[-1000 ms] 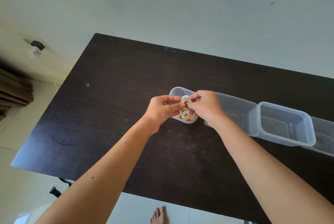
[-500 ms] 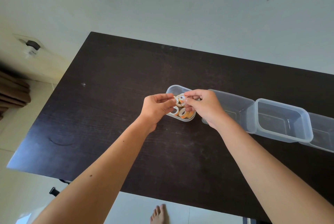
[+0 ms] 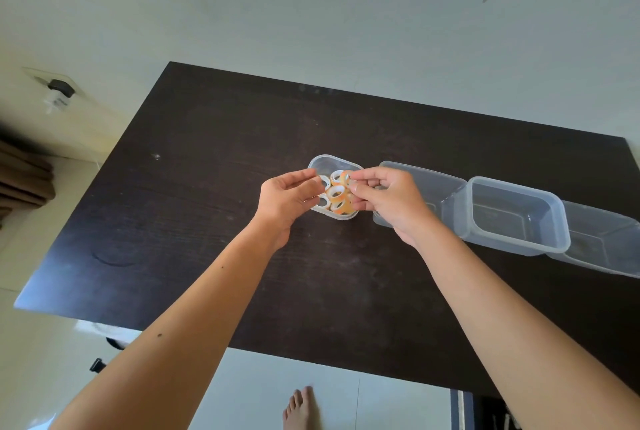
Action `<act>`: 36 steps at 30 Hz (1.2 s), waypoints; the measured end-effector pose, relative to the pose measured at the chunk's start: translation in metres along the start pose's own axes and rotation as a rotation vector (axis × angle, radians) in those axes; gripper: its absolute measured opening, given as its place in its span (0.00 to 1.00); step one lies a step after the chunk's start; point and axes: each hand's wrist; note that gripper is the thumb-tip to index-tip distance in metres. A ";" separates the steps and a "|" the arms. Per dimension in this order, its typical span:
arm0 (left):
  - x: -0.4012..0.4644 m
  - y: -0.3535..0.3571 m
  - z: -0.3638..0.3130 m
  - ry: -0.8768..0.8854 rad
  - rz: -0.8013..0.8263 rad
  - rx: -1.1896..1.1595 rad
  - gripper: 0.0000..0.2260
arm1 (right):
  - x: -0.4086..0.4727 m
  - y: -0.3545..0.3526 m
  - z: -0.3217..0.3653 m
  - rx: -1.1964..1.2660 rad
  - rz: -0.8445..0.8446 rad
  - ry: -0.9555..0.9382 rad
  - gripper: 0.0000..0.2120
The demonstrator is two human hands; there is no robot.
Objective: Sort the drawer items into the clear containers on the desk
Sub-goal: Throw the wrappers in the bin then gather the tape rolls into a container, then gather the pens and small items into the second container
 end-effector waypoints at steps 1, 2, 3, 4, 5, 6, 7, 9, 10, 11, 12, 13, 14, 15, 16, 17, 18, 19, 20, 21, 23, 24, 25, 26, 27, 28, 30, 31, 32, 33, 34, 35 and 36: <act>-0.005 0.002 0.002 0.001 0.004 -0.008 0.15 | -0.006 -0.003 0.001 0.008 -0.002 -0.003 0.10; -0.010 0.004 0.005 0.002 0.010 -0.016 0.15 | -0.012 -0.008 0.002 0.013 -0.005 -0.006 0.10; -0.016 0.007 0.009 0.004 0.016 -0.024 0.14 | -0.019 -0.013 0.002 0.019 -0.010 -0.011 0.09; -0.023 0.011 0.014 0.004 0.022 -0.033 0.14 | -0.028 -0.019 0.002 0.027 -0.014 -0.018 0.09; -0.030 0.016 0.019 0.006 0.030 -0.040 0.15 | -0.037 -0.025 0.000 0.040 -0.019 -0.025 0.08; -0.038 0.023 0.025 0.009 0.040 -0.043 0.15 | -0.046 -0.033 -0.003 0.042 -0.022 -0.032 0.08; -0.046 0.030 0.031 0.013 0.050 -0.047 0.16 | -0.056 -0.041 -0.006 0.037 -0.025 -0.038 0.08; -0.062 0.047 0.047 0.020 0.069 -0.059 0.16 | -0.080 -0.061 -0.013 0.048 -0.027 -0.046 0.09; -0.070 0.056 0.056 0.020 0.076 -0.065 0.16 | -0.094 -0.072 -0.017 0.066 -0.031 -0.047 0.09; -0.078 0.067 0.067 0.021 0.079 -0.064 0.16 | -0.109 -0.085 -0.022 0.078 -0.036 -0.049 0.10; -0.088 0.079 0.079 0.024 0.085 -0.055 0.15 | -0.125 -0.099 -0.028 0.086 -0.039 -0.051 0.10; -0.096 0.091 0.092 0.025 0.090 -0.041 0.14 | -0.142 -0.113 -0.035 0.088 -0.035 -0.051 0.10; -0.104 0.102 0.105 0.022 0.098 -0.029 0.14 | -0.158 -0.126 -0.042 0.084 -0.025 -0.047 0.11; -0.115 0.119 0.125 0.012 0.112 -0.021 0.13 | -0.180 -0.146 -0.052 0.071 -0.019 -0.041 0.11; -0.123 0.131 0.139 -0.004 0.121 -0.021 0.13 | -0.196 -0.160 -0.061 0.063 -0.013 -0.035 0.11; -0.127 0.137 0.150 -0.014 0.127 -0.022 0.13 | -0.207 -0.168 -0.068 0.072 -0.011 -0.024 0.11; -0.135 0.148 0.167 -0.028 0.135 -0.021 0.13 | -0.224 -0.182 -0.079 0.082 -0.012 -0.010 0.11; -0.144 0.160 0.185 -0.043 0.142 -0.014 0.14 | -0.242 -0.197 -0.090 0.086 -0.011 0.002 0.11; -0.153 0.172 0.203 -0.057 0.152 -0.004 0.14 | -0.258 -0.210 -0.103 0.087 -0.010 0.014 0.11; -0.161 0.183 0.221 -0.074 0.167 0.006 0.14 | -0.275 -0.223 -0.115 0.090 -0.008 0.026 0.11; -0.176 0.204 0.258 -0.115 0.191 0.035 0.13 | -0.306 -0.246 -0.141 0.089 0.000 0.055 0.11; -0.182 0.212 0.276 -0.135 0.200 0.048 0.13 | -0.321 -0.255 -0.153 0.085 0.006 0.070 0.12; -0.186 0.220 0.293 -0.157 0.209 0.061 0.13 | -0.334 -0.263 -0.165 0.085 0.004 0.084 0.12; -0.190 0.227 0.308 -0.183 0.217 0.074 0.13 | -0.346 -0.271 -0.177 0.092 -0.003 0.099 0.12; -0.193 0.233 0.322 -0.211 0.223 0.090 0.13 | -0.357 -0.277 -0.190 0.102 -0.011 0.114 0.12; -0.196 0.237 0.335 -0.236 0.225 0.110 0.13 | -0.366 -0.282 -0.202 0.107 -0.020 0.132 0.12; -0.197 0.243 0.358 -0.274 0.216 0.149 0.13 | -0.382 -0.290 -0.225 0.105 -0.037 0.180 0.11; -0.196 0.245 0.367 -0.291 0.208 0.160 0.13 | -0.388 -0.293 -0.236 0.108 -0.047 0.198 0.11; -0.194 0.246 0.375 -0.305 0.200 0.167 0.13 | -0.393 -0.296 -0.246 0.115 -0.058 0.208 0.11; -0.192 0.247 0.382 -0.318 0.190 0.176 0.13 | -0.397 -0.297 -0.256 0.119 -0.069 0.213 0.12; -0.189 0.248 0.389 -0.331 0.180 0.188 0.13 | -0.400 -0.298 -0.264 0.114 -0.075 0.216 0.12; -0.185 0.248 0.395 -0.341 0.170 0.205 0.12 | -0.403 -0.299 -0.273 0.102 -0.074 0.219 0.12; -0.181 0.248 0.401 -0.349 0.156 0.224 0.12 | -0.404 -0.298 -0.281 0.089 -0.070 0.221 0.13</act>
Point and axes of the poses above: each hand's wrist, its own x-axis towards the middle knuckle, its own y-axis out of the palm, z = x × y, and after that the axes turned 14 degrees about -y, right-handed
